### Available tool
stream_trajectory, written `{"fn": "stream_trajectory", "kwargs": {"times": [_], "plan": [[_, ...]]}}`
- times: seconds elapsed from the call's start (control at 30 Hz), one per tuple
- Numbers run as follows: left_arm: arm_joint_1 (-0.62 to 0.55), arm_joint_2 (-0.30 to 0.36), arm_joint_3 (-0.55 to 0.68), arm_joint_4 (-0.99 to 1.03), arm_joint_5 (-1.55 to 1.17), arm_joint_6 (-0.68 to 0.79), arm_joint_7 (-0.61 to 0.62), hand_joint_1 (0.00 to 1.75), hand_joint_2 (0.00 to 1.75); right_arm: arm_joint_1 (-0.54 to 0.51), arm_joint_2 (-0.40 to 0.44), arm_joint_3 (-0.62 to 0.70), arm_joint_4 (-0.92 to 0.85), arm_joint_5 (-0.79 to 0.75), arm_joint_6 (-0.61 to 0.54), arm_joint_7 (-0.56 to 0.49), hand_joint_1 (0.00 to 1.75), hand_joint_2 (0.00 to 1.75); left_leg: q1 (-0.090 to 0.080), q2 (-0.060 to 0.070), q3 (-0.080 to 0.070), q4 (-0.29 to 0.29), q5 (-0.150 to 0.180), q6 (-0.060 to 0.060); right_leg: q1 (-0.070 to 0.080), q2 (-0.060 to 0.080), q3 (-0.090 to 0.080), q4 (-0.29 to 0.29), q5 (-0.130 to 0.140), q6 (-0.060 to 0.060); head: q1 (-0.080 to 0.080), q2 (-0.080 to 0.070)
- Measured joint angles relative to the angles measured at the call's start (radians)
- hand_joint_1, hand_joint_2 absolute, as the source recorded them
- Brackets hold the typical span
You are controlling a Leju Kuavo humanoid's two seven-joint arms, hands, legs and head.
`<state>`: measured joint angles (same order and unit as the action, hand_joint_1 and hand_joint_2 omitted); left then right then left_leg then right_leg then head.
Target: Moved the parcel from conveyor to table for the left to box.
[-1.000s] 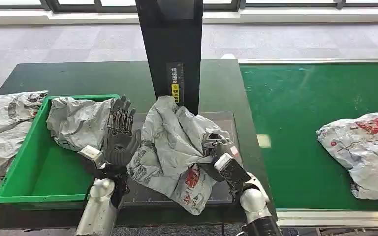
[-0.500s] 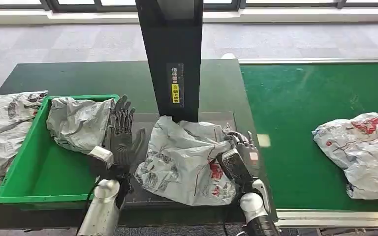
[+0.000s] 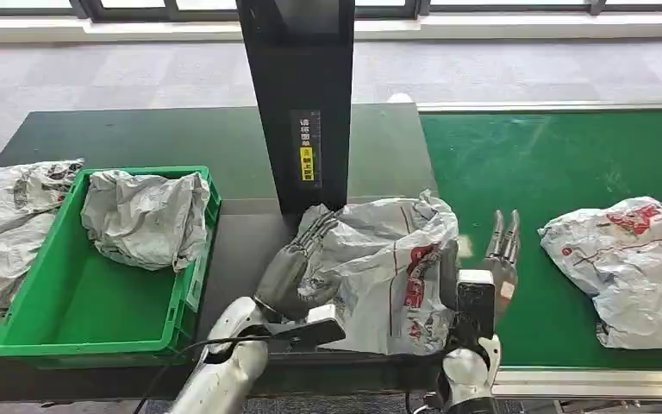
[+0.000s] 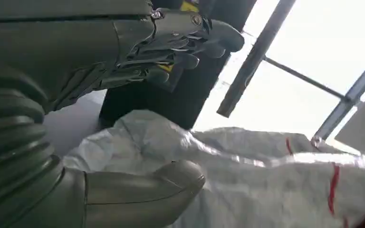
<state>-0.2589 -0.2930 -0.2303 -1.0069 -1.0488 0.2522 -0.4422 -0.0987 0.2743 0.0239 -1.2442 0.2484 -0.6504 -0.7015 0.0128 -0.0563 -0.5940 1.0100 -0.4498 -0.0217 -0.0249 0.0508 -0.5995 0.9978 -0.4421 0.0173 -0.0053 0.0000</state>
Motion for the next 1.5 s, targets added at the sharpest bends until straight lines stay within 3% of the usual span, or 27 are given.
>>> {"fn": "stream_trajectory", "kwargs": {"times": [0.3,0.6,0.63,1.13,1.5], "plan": [[-0.053,-0.014,-0.107,0.189,-0.18,0.016,0.08,0.0,1.75,0.012,-0.022,0.038,-0.076,-0.062,0.029,0.0,0.0,0.0,0.0,0.001,0.0,0.0,0.0,0.0,0.0,0.001,0.0,0.0,0.001,0.0,0.0,0.0],[-0.072,-0.02,-0.145,0.268,-0.194,0.018,0.092,0.0,1.75,0.012,-0.029,0.039,-0.083,-0.067,0.031,0.0,0.0,0.0,0.0,0.001,0.0,0.0,0.0,0.0,0.0,0.001,0.0,0.0,0.001,0.0,0.0,0.0],[-0.073,-0.02,-0.146,0.271,-0.194,0.018,0.092,1.75,1.75,0.012,-0.029,0.039,-0.083,-0.067,0.031,0.0,0.0,0.0,0.0,0.001,0.0,0.0,0.0,0.0,0.0,0.001,0.0,0.0,0.001,0.0,0.0,0.0],[-0.09,-0.029,-0.182,0.348,-0.229,0.099,0.094,1.75,1.75,0.033,-0.034,0.041,-0.121,-0.071,0.013,0.0,0.0,0.0,0.0,0.001,0.001,0.0,0.0,0.0,0.0,0.001,0.0,0.0,0.001,0.0,0.0,0.0],[-0.077,-0.023,-0.141,0.215,-0.272,0.418,0.247,1.75,1.75,0.074,-0.036,0.041,-0.19,-0.064,-0.007,0.0,0.0,0.0,0.0,0.0,0.0,0.0,0.0,0.0,0.0,0.0,0.001,0.0,0.001,0.0,0.0,0.0]]}}
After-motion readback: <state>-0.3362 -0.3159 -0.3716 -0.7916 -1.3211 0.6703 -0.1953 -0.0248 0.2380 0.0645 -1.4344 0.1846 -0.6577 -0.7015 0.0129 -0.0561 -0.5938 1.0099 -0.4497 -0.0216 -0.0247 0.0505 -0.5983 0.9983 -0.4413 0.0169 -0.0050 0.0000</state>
